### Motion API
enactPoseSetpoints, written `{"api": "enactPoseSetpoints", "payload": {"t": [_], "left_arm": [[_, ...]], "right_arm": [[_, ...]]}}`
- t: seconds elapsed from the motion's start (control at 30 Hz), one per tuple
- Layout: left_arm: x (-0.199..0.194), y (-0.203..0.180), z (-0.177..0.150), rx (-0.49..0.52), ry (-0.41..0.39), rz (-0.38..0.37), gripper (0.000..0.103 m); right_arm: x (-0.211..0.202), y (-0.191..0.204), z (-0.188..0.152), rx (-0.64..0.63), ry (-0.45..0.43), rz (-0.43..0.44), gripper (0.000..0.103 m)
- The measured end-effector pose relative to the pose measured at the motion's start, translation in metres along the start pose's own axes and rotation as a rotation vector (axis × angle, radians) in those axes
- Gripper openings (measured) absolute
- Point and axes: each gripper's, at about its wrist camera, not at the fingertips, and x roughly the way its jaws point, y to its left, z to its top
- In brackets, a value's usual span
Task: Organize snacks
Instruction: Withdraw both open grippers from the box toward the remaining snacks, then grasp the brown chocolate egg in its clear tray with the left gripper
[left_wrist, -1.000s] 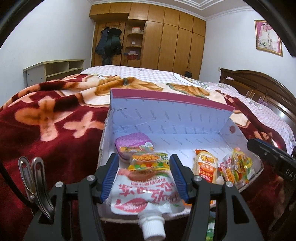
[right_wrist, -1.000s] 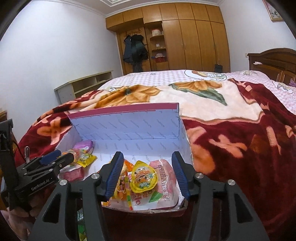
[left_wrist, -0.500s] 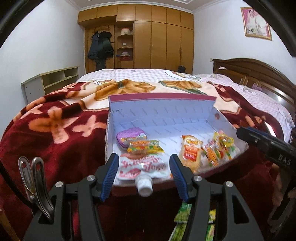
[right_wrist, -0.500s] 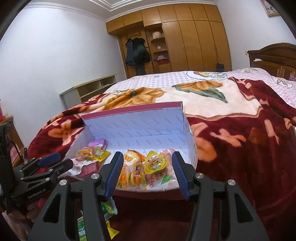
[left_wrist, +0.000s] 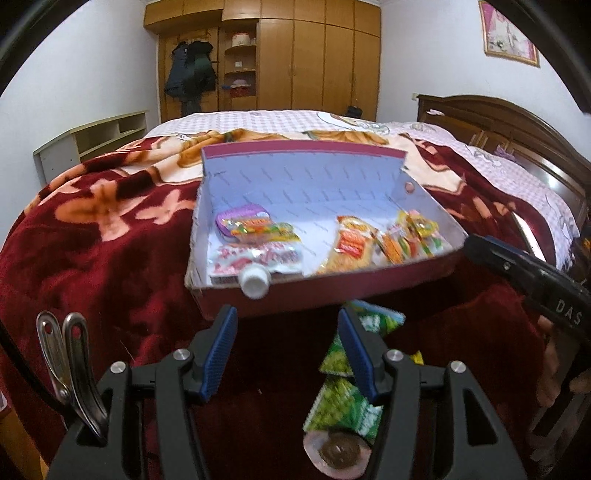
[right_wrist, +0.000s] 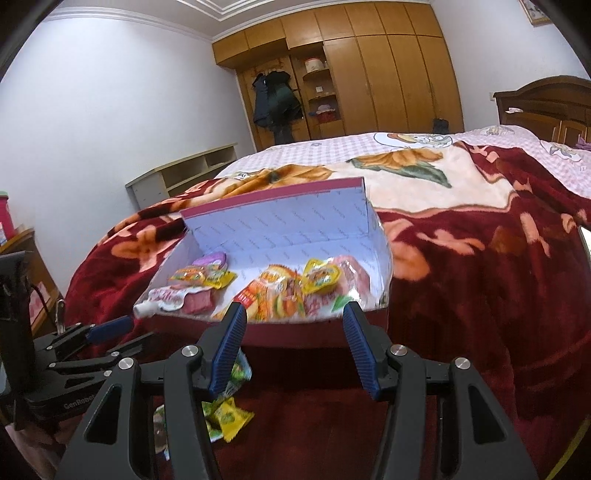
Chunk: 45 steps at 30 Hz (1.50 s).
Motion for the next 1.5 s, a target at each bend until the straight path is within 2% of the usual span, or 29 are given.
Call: {"api": "enactPoseSetpoints", "payload": {"t": [0.53, 0.8, 1.0, 1.1, 1.27, 1.5], "left_arm": [[-0.013, -0.024, -0.041, 0.106, 0.122, 0.034, 0.06], [-0.019, -0.031, -0.061, 0.13, 0.146, 0.005, 0.06], [-0.013, -0.038, -0.07, 0.174, 0.154, 0.027, 0.06], [-0.012, -0.04, -0.072, 0.186, 0.146, 0.023, 0.055], [-0.012, -0.042, -0.073, 0.204, 0.125, 0.029, 0.039], [-0.017, -0.04, -0.072, 0.198, 0.101, 0.02, 0.038]], "right_arm": [[-0.017, 0.002, -0.036, 0.041, 0.046, 0.042, 0.056], [-0.022, 0.011, -0.044, 0.024, 0.052, 0.062, 0.056], [-0.026, 0.015, -0.046, 0.022, 0.047, 0.068, 0.056], [-0.025, 0.016, -0.046, 0.022, 0.05, 0.07, 0.056], [-0.025, 0.016, -0.047, 0.026, 0.052, 0.071, 0.056], [-0.023, 0.014, -0.049, 0.036, 0.057, 0.071, 0.056]]}}
